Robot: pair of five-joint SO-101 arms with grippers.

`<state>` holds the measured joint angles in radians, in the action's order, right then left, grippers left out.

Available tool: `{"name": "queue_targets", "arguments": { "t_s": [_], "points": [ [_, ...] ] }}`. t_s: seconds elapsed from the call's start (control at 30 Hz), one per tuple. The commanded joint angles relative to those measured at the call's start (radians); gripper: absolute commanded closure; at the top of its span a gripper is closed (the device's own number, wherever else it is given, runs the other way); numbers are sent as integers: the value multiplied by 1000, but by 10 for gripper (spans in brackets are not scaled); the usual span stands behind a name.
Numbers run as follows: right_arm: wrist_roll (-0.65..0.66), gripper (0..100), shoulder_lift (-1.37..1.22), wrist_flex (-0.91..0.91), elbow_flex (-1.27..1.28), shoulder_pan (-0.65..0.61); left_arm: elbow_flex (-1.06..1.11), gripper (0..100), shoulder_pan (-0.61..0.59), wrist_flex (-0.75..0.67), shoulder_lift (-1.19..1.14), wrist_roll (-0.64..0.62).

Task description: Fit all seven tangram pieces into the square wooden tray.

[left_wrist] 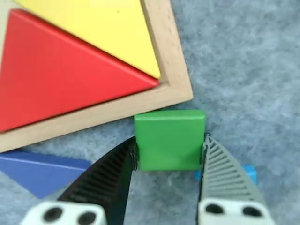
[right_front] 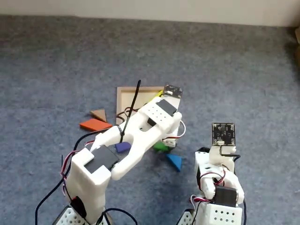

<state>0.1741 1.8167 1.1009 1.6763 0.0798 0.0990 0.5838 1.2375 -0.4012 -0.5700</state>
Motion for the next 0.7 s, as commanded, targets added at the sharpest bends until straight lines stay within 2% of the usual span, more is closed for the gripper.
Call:
{"name": "queue_targets", "arguments": {
  "t_s": [0.0, 0.17, 0.33, 0.5, 0.67],
  "points": [
    [11, 986, 13, 5, 101, 15, -13, 995, -1, 66, 136, 86],
    [11, 986, 13, 5, 101, 15, -8, 995, -50, 83, 259, 89],
    [11, 986, 13, 5, 101, 15, -22, 993, -171, 72, 298, 109],
    [11, 986, 13, 4, 101, 15, -24, 993, -292, -26, 295, 465],
    [11, 986, 13, 4, 101, 15, -7, 992, -366, -172, 277, 672]
  ]
}}
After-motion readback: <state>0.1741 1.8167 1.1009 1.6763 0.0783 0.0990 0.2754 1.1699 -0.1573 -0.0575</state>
